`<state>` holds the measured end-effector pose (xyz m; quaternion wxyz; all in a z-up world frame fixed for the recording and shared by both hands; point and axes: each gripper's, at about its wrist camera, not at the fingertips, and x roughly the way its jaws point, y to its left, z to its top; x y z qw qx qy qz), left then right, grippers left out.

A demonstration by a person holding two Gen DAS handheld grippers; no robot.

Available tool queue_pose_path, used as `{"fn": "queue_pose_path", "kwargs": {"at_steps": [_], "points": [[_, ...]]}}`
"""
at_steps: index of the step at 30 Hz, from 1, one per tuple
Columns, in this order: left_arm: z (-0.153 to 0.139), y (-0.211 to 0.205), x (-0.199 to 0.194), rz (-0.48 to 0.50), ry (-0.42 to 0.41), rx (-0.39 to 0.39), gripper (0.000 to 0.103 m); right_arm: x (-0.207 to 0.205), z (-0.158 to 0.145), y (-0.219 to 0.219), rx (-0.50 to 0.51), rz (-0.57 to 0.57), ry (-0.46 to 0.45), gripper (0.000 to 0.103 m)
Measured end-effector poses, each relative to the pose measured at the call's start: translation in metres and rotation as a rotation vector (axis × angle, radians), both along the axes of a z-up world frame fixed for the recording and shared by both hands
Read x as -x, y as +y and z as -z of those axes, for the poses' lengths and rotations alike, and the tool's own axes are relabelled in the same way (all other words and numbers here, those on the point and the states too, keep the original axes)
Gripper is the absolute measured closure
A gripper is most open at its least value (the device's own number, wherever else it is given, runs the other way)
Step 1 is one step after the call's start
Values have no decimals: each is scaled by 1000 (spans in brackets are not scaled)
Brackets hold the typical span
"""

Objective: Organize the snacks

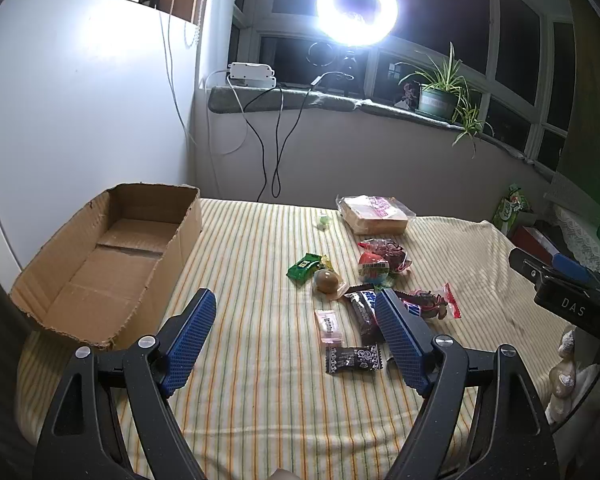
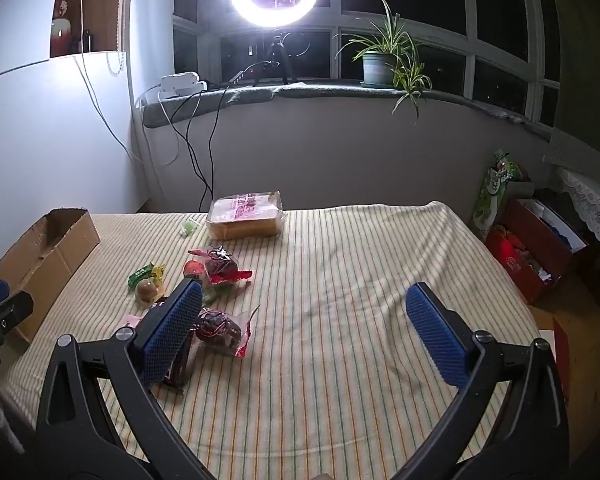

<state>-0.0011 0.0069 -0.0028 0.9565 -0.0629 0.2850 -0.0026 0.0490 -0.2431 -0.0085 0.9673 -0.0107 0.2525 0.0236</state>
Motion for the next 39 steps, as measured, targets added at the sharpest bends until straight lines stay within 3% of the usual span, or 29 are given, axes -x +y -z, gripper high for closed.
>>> {"fn": "queue_pose_path", "kwargs": {"at_steps": [39], "points": [[-1, 0, 7, 11, -13, 21, 21, 4, -2, 7, -3, -21, -1, 0]]}}
